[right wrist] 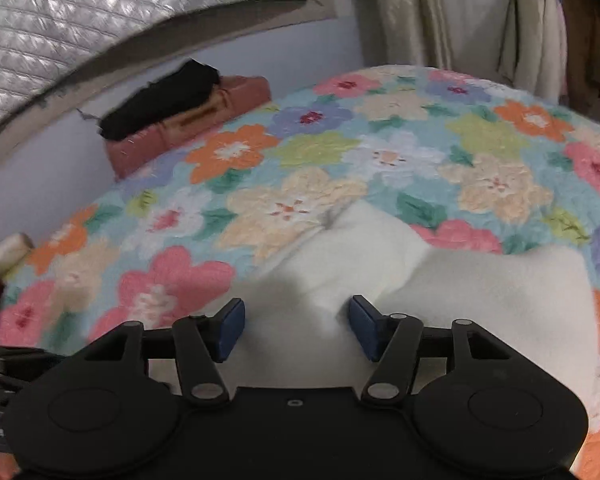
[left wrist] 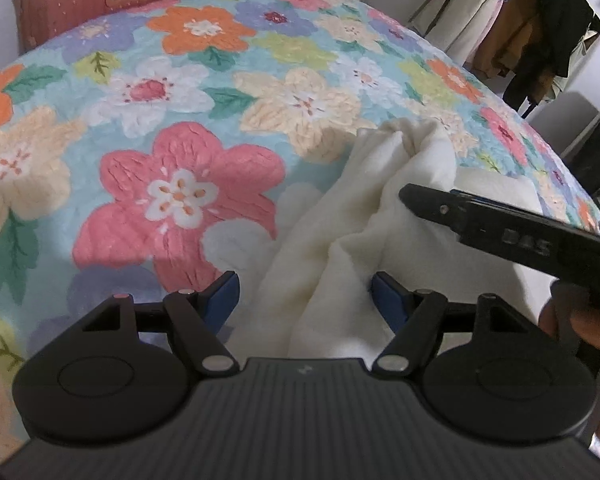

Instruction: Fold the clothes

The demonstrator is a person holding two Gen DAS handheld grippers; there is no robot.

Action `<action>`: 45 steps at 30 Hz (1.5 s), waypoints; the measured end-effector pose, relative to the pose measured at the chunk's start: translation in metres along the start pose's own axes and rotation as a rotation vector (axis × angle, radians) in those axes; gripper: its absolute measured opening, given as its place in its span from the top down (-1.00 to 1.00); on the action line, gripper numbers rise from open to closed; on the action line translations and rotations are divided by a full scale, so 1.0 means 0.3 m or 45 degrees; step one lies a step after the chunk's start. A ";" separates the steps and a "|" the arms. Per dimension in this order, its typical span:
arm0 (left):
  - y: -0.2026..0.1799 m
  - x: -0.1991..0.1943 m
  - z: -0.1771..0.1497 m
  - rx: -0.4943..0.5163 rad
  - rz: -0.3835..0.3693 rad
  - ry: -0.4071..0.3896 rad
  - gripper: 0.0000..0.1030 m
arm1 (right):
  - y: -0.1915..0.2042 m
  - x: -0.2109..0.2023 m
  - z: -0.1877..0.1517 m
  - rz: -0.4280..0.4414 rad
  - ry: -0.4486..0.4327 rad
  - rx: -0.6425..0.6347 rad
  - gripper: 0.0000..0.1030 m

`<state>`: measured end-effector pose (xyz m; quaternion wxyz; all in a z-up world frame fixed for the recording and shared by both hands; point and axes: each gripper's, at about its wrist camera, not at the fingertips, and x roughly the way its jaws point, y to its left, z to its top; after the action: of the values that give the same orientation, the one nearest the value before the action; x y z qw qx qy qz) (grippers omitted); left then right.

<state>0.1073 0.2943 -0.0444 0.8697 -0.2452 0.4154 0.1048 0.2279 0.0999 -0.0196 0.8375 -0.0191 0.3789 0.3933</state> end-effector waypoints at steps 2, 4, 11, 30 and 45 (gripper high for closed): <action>0.005 0.000 -0.001 -0.006 0.001 0.004 -0.43 | -0.022 -0.026 -0.009 0.098 -0.010 0.062 -0.25; 0.012 0.000 -0.002 -0.018 -0.007 0.005 -0.44 | -0.056 -0.070 -0.023 0.217 -0.020 0.136 -0.25; 0.007 0.004 0.002 -0.003 0.011 0.004 -0.48 | -0.183 -0.346 -0.144 0.351 -0.118 0.410 -0.47; 0.032 0.185 0.073 -0.081 -0.327 0.188 -0.03 | -0.393 -0.138 -0.398 0.399 -0.002 0.780 -0.49; -0.366 0.177 0.152 0.146 -0.488 -0.067 0.19 | -0.470 -0.490 -0.155 0.123 -0.422 0.474 -0.01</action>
<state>0.2139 0.2224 -0.0240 0.8968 -0.2669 0.3435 -0.0803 0.2345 -0.1074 0.0054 0.8576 0.2182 0.3027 0.3540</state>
